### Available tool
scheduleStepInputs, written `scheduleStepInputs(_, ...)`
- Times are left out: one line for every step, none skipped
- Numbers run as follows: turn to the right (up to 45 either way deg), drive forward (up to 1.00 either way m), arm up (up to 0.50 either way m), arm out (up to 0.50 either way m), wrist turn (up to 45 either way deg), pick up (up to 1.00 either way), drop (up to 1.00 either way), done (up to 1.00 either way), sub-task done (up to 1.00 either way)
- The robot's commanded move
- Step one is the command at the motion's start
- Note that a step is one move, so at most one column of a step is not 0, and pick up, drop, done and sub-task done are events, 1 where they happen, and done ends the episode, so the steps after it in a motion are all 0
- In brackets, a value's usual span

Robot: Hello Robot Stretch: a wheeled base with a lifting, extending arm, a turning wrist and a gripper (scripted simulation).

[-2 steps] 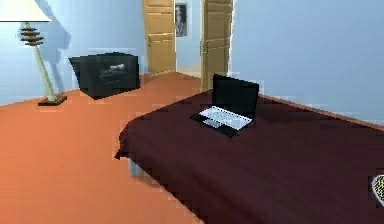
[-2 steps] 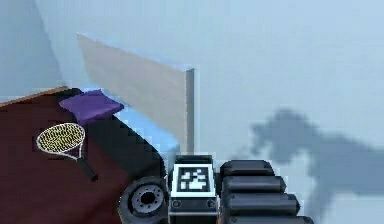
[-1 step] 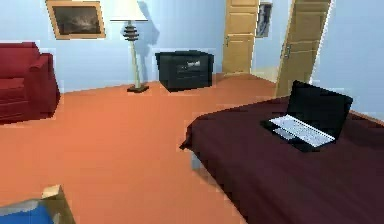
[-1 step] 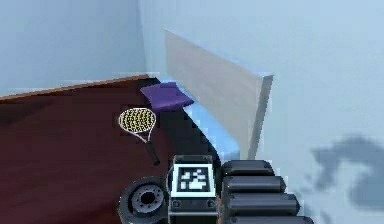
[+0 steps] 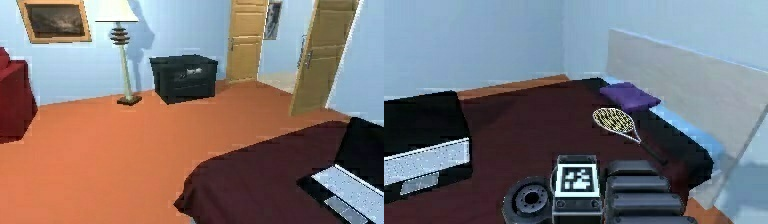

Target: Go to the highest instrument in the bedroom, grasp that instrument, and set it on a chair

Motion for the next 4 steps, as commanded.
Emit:
scheduleStepInputs(-24.0,0.0,0.0,0.0,0.0,0.0,0.0,0.0,0.0)
scheduleStepInputs(0.0,1.0,0.0,0.0,0.0,0.0,0.0,0.0,0.0)
scheduleStepInputs(-6.0,0.0,0.0,0.0,0.0,0.0,0.0,0.0,0.0)
scheduleStepInputs(0.0,0.2,0.0,0.0,0.0,0.0,0.0,0.0,0.0)
